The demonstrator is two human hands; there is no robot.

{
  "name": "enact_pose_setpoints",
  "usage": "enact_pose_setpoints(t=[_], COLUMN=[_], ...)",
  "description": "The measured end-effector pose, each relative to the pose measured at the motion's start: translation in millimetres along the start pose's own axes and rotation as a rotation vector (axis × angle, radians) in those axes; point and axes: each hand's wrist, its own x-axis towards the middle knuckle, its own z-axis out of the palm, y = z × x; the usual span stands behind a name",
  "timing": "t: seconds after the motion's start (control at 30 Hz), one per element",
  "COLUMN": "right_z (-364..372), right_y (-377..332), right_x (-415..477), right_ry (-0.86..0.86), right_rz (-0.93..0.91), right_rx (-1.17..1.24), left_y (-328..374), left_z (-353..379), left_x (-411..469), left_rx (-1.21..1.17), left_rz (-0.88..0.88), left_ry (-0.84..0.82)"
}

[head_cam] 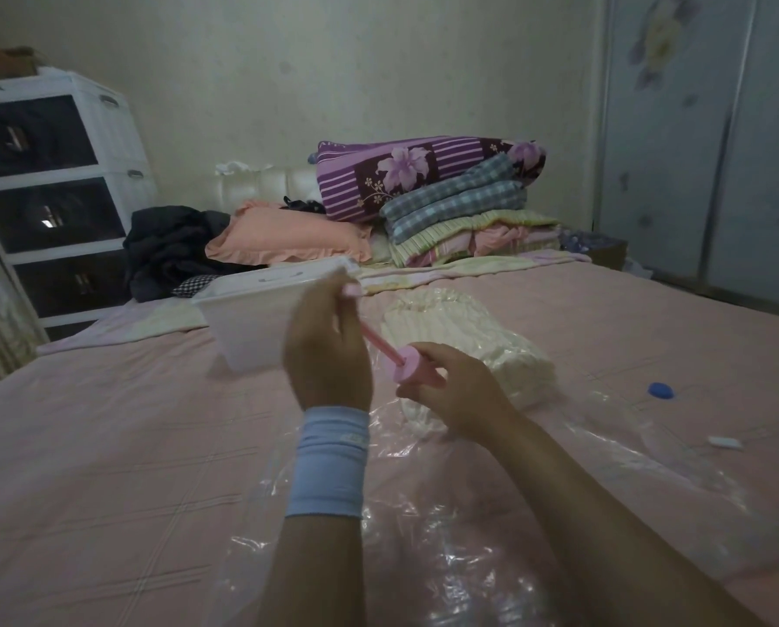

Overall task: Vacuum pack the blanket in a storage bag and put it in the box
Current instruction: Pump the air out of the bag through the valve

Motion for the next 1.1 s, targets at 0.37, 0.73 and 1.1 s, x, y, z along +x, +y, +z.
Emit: enact_pose_setpoints(t=[0.37,0.73,1.1], right_z=[-1,2,1], right_y=[6,1,5], right_x=[3,-2,-3], right_ry=[-0.008,0.003,-0.007], right_rz=[0.051,0.048,0.074], right_rx=[-0.006,-0.040,0.007], left_y=[10,-9,10], left_z=[-24,16,-15], left_x=[23,-44,19], left_rx=[0.093,0.066,0.049], left_rz=[0.051,-0.144,0.027], left_ry=[0.030,-0.429,0.120])
